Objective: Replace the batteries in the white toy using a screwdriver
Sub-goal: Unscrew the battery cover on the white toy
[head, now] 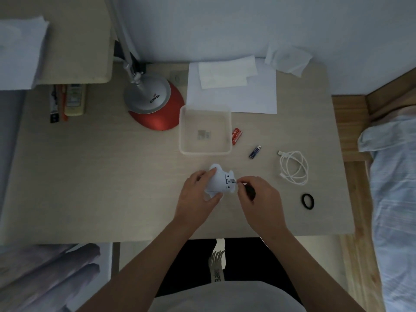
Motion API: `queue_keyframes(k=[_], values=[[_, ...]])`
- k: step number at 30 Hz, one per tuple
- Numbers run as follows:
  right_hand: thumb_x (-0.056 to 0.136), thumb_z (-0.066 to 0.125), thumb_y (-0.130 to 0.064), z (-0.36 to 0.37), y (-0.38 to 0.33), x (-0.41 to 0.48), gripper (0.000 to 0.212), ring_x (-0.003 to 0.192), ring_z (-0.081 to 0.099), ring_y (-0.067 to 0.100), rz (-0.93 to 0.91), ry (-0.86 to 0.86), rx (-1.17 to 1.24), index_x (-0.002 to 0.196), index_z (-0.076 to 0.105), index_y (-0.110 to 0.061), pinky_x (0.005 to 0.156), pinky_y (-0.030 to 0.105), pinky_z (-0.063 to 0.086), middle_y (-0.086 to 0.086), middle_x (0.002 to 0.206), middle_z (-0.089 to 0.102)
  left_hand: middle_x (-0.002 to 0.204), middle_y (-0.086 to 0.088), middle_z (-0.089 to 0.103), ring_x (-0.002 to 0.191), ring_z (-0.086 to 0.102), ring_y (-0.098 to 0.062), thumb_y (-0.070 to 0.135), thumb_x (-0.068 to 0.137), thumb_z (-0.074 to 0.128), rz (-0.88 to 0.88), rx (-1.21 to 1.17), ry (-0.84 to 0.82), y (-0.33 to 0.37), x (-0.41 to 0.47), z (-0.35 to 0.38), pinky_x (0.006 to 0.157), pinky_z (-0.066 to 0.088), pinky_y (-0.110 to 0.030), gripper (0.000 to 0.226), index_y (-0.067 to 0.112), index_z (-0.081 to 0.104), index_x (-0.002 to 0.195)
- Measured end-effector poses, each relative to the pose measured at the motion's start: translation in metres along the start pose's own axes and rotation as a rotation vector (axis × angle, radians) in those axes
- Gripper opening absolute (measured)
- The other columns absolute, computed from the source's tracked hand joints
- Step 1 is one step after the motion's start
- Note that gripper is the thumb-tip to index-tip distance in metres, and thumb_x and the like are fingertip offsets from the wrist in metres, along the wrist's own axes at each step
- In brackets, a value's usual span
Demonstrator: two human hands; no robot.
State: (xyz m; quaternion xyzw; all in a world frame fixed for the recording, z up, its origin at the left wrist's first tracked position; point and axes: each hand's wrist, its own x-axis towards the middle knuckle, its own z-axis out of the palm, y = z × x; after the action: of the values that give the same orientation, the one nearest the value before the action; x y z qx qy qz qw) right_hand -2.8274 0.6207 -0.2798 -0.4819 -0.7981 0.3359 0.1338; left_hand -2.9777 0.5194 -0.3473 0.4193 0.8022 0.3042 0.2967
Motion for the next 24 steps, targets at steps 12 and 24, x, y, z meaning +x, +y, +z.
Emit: queue_keyframes(k=[12, 24], values=[[0.092, 0.063, -0.019, 0.002, 0.003, 0.001, 0.006, 0.068, 0.056, 0.009, 0.015, -0.066, -0.022, 0.091, 0.069, -0.019, 0.063, 0.023, 0.043, -0.008, 0.078, 0.063, 0.134, 0.006, 0.049, 0.119, 0.049, -0.014, 0.035, 0.080, 0.078, -0.002, 0.034, 0.013, 0.001, -0.001, 0.004, 0.102, 0.043, -0.030, 0.070, 0.034, 0.048, 0.143], [0.089, 0.063, -0.024, -0.002, -0.016, 0.018, 0.012, 0.039, 0.040, 0.021, -0.146, -0.109, -0.484, 0.092, 0.052, -0.018, 0.039, 0.025, 0.019, -0.003, 0.052, 0.055, 0.134, 0.005, 0.050, 0.120, 0.049, -0.014, 0.032, 0.079, 0.080, -0.005, 0.034, 0.017, 0.002, -0.001, 0.005, 0.101, 0.041, -0.028, 0.071, 0.035, 0.049, 0.142]])
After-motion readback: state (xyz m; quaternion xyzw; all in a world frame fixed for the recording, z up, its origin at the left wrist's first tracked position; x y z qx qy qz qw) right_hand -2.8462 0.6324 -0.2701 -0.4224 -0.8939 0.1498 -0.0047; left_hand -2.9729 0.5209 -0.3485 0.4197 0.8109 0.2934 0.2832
